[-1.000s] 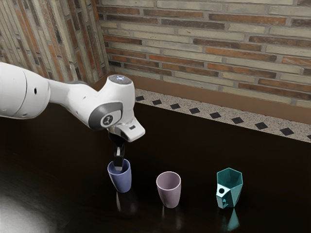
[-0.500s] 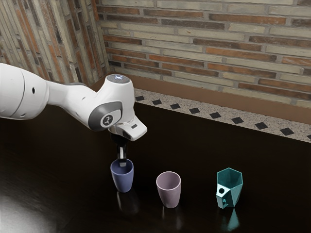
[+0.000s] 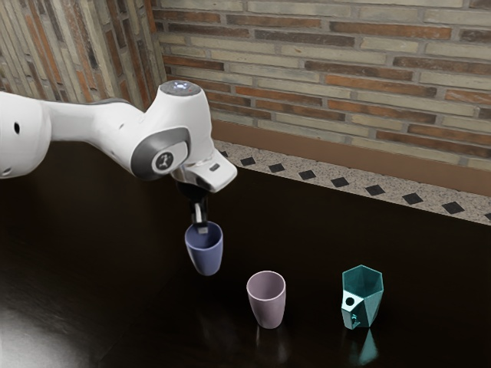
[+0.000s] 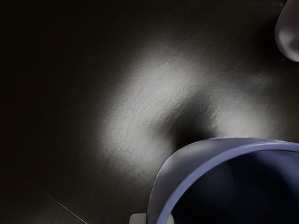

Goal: Place the left cup onto the right cup

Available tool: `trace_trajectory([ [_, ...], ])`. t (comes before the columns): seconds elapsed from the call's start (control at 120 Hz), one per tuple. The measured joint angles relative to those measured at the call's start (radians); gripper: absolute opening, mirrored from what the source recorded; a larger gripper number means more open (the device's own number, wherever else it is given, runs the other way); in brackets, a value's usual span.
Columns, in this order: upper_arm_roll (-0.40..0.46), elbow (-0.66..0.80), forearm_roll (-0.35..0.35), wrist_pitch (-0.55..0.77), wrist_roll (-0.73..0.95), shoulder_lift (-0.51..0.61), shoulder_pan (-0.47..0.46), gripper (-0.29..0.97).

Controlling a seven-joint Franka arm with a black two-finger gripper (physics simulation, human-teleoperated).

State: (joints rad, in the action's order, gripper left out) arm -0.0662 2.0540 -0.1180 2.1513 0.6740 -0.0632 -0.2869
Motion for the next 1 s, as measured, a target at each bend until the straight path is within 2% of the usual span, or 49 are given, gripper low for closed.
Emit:
trace_trajectory([
  [0.2, 0.0, -0.07, -0.004, -0.039, -0.013, 0.004, -0.033, -0.11],
  [0.525, 0.009, -0.095, -0.005, -0.08, -0.045, 0.033, -0.073, -0.11],
  [1.0, 0.01, -0.146, -0.005, -0.053, -0.085, 0.004, -0.189, -0.11],
])
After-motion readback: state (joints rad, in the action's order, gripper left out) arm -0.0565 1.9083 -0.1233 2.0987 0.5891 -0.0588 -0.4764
